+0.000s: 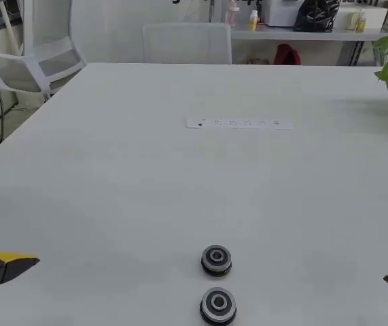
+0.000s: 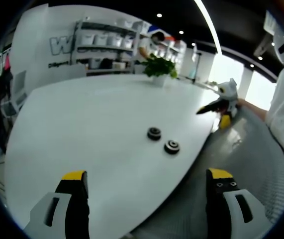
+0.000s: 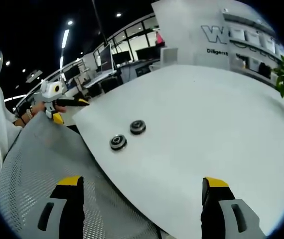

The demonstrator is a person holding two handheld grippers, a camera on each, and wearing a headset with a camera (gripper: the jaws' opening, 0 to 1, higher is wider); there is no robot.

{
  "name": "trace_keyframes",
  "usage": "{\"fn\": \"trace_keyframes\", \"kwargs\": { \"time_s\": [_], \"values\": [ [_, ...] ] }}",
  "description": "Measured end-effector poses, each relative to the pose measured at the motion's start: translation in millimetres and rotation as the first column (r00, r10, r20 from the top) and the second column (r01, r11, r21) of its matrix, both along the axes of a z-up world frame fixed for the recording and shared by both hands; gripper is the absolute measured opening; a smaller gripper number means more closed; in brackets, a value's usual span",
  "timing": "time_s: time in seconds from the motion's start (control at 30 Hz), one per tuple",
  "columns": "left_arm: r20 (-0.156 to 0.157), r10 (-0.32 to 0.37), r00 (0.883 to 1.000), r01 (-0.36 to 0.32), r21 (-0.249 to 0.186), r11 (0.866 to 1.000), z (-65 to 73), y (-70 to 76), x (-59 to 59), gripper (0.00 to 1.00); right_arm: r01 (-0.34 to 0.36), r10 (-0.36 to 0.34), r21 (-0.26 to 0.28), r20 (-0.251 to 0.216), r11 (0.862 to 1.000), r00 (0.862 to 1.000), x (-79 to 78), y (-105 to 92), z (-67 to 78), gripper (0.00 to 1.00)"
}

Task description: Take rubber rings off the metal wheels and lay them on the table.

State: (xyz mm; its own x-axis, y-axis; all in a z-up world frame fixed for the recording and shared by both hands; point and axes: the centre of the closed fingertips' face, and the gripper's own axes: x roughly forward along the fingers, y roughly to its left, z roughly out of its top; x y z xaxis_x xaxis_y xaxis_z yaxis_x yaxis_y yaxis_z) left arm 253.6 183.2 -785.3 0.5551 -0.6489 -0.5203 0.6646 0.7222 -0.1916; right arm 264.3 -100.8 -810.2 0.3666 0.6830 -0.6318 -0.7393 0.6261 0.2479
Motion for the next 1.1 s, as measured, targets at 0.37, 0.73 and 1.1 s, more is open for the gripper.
{"fn": "trace_keyframes", "kwargs": {
  "time_s": [0.37, 0.73, 1.1],
  "values": [
    [0.011, -0.018, 1.000, 0.018, 0.001, 1.000, 4.7, -4.0, 3.4, 1.00, 0.016, -0.016, 0.021, 0.019, 1.000, 1.000, 4.2, -1.2, 7.0, 0.96],
    [0.020, -0.038, 0.999, 0.037, 0.011, 0.999, 10.4, -7.4, 3.8, 1.00, 0.024, -0.025, 0.027, 0.029, 0.999, 0.999, 6.4, -3.3, 10.1, 0.95],
    [0.044, -0.096, 0.994, 0.095, 0.041, 0.995, 21.0, -13.4, 6.1, 0.97, 0.011, -0.012, 0.021, 0.051, 1.000, 0.999, 9.2, -1.1, 19.7, 0.94]
  ]
}}
